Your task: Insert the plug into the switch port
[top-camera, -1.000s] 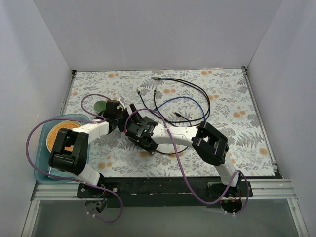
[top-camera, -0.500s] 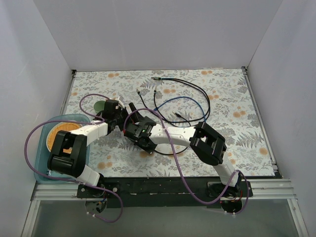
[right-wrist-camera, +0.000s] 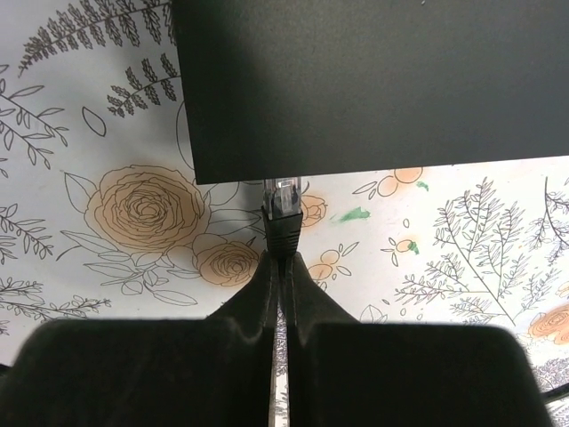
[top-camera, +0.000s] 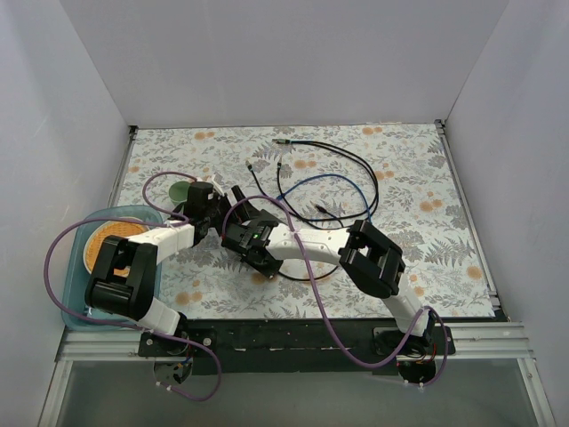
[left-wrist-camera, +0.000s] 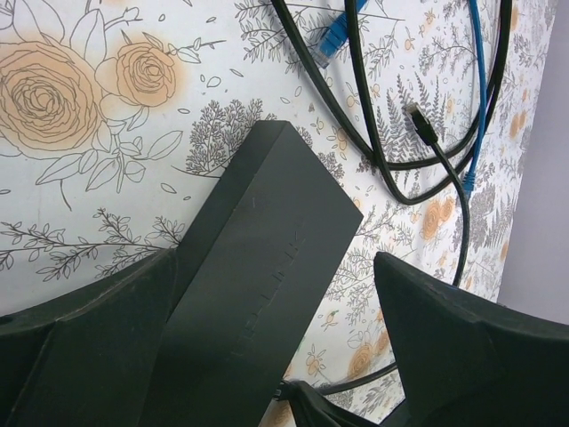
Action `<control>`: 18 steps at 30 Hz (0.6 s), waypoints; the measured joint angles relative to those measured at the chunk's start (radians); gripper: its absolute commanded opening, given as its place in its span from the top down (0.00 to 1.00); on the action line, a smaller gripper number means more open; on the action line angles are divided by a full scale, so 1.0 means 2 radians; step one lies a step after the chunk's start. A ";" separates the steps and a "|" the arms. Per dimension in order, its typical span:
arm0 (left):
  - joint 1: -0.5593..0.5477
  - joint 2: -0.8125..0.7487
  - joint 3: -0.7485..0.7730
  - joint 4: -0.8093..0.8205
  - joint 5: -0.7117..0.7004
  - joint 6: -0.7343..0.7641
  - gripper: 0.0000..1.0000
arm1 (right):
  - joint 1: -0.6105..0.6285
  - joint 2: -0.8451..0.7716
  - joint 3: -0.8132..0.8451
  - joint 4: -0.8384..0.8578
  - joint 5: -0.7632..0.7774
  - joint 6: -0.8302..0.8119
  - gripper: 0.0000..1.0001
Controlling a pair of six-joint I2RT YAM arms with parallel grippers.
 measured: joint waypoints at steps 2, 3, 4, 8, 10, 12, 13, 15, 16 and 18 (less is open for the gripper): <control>0.000 0.000 -0.004 0.005 -0.002 -0.001 0.14 | 0.001 0.003 0.005 -0.006 -0.001 0.002 0.99; -0.001 0.000 -0.006 0.007 -0.003 -0.002 0.16 | 0.001 0.003 0.005 -0.009 -0.003 0.003 0.99; -0.002 0.000 -0.008 0.010 -0.003 -0.004 0.18 | 0.001 0.003 0.006 -0.010 -0.006 0.003 0.99; -0.006 -0.006 -0.020 0.029 -0.003 -0.009 0.35 | 0.002 0.003 0.006 -0.014 -0.013 0.003 0.99; -0.008 -0.013 -0.026 0.037 -0.004 -0.012 0.44 | 0.003 0.002 0.004 -0.013 -0.014 0.003 0.99; -0.009 -0.018 -0.030 0.041 -0.004 -0.015 0.47 | 0.005 -0.004 -0.006 -0.005 -0.015 0.005 0.99; -0.010 -0.019 -0.031 0.041 -0.006 -0.015 0.48 | 0.005 -0.007 -0.010 0.000 -0.014 0.006 0.99; -0.012 -0.020 -0.031 0.041 -0.010 -0.016 0.50 | 0.005 -0.023 -0.034 0.022 -0.015 0.014 0.99; -0.012 -0.020 -0.031 0.040 -0.011 -0.019 0.50 | 0.005 -0.026 -0.038 0.027 -0.015 0.014 0.99; -0.014 -0.020 -0.032 0.040 -0.015 -0.019 0.49 | 0.006 -0.039 -0.058 0.047 -0.013 0.019 0.99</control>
